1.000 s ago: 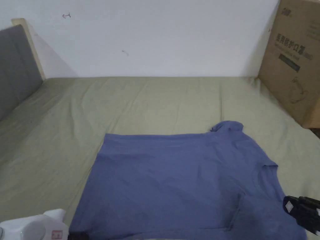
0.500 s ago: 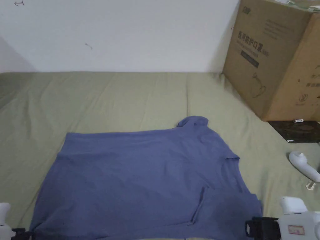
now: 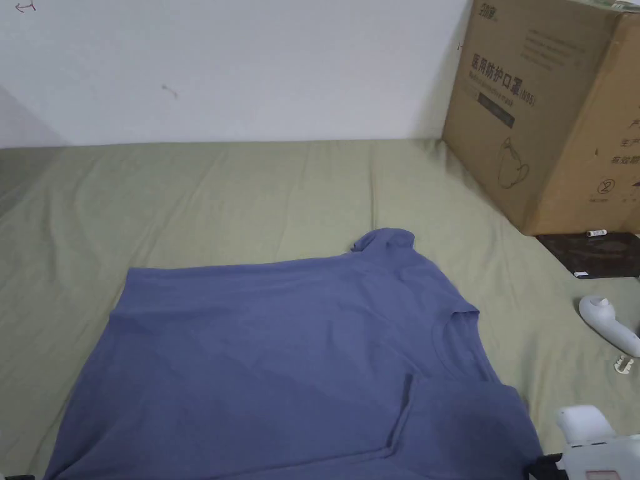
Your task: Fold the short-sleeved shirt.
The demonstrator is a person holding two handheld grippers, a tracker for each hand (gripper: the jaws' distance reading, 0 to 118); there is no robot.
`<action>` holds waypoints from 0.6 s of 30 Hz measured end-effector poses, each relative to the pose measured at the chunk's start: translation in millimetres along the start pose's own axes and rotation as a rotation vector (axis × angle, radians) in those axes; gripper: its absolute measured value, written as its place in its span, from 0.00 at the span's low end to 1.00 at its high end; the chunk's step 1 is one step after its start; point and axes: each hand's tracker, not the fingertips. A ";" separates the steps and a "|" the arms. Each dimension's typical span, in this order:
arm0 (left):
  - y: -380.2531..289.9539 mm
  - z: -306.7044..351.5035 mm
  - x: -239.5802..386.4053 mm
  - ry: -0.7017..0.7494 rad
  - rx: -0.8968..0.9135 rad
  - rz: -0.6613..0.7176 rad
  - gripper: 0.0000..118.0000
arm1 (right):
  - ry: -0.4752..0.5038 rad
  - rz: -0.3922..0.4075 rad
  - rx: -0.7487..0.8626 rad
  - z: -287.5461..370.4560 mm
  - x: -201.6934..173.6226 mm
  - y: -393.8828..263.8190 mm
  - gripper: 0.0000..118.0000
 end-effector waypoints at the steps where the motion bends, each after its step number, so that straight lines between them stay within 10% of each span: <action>1: 1.9 0.6 -1.0 -0.004 -0.001 0.008 0.00 | 0.014 -0.031 0.018 4.6 1.4 1.8 0.00; 13: 146.4 -42.5 2.1 -0.073 0.036 0.046 0.00 | 0.115 -0.165 0.129 10.0 2.2 158.0 0.00; 18: 204.0 -115.2 -13.5 -0.079 -0.001 0.104 0.00 | 0.014 -0.100 0.081 -60.3 9.6 236.9 0.00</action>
